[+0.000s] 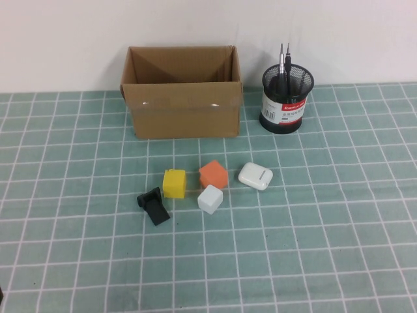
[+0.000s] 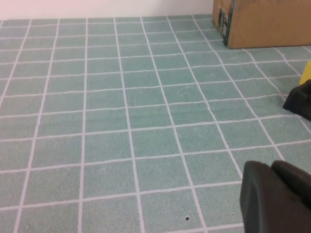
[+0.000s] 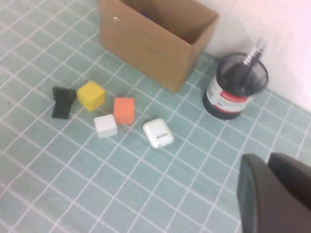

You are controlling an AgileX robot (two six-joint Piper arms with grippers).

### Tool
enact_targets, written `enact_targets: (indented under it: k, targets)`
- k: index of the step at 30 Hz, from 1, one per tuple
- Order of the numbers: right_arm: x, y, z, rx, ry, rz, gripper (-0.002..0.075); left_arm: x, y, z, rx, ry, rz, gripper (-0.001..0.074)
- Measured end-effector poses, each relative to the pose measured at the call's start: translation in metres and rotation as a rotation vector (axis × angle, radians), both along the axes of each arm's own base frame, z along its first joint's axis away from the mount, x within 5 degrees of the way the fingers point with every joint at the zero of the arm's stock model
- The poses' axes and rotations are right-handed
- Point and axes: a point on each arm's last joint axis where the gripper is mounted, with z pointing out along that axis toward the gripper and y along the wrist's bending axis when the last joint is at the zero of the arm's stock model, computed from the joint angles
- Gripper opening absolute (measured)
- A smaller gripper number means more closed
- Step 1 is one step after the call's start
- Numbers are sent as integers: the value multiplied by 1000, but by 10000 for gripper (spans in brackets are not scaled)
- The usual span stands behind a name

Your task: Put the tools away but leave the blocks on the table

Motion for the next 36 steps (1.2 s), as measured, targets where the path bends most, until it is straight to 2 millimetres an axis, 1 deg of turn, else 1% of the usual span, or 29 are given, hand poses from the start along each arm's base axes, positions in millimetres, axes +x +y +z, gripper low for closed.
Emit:
enact_targets:
  k: [2,4,5,8,11,12,15,17,19,23,27,32,36]
  targets:
    - [-14,-15,-23,64,-43,-35,-7,0,0,0,0,0,0,-3]
    - [-25,-29,-56,119,-77,-89,-7,0,0,0,0,0,0,-3]
    - [-27,-33,-77,127,-78,-114,-7,0,0,0,0,0,0,-3]
    - [-39,-50,-131,181,-163,-217,-7,0,0,0,0,0,0,-3]
    - [-49,-61,-178,229,-246,-314,-7,0,0,0,0,0,0,-3]
    - [-52,-64,-188,249,-290,-345,-7,0,0,0,0,0,0,-3]
    - [-60,-71,-229,281,-355,-417,-7,0,0,0,0,0,0,-3]
    - [-65,-74,-249,295,-407,-445,-7,0,0,0,0,0,0,-3]
    - [-69,-75,-262,306,-445,-455,-7,0,0,0,0,0,0,-3]
    - [-74,-75,-267,307,-464,-453,-7,0,0,0,0,0,0,-3]
    - [-75,-75,-274,275,-392,-455,-7,0,0,0,0,0,0,-4]
    - [-78,-75,-290,199,-242,-458,-7,0,0,0,0,0,0,-3]
    - [-79,-75,-291,186,-231,-458,-7,0,0,0,0,0,0,-3]
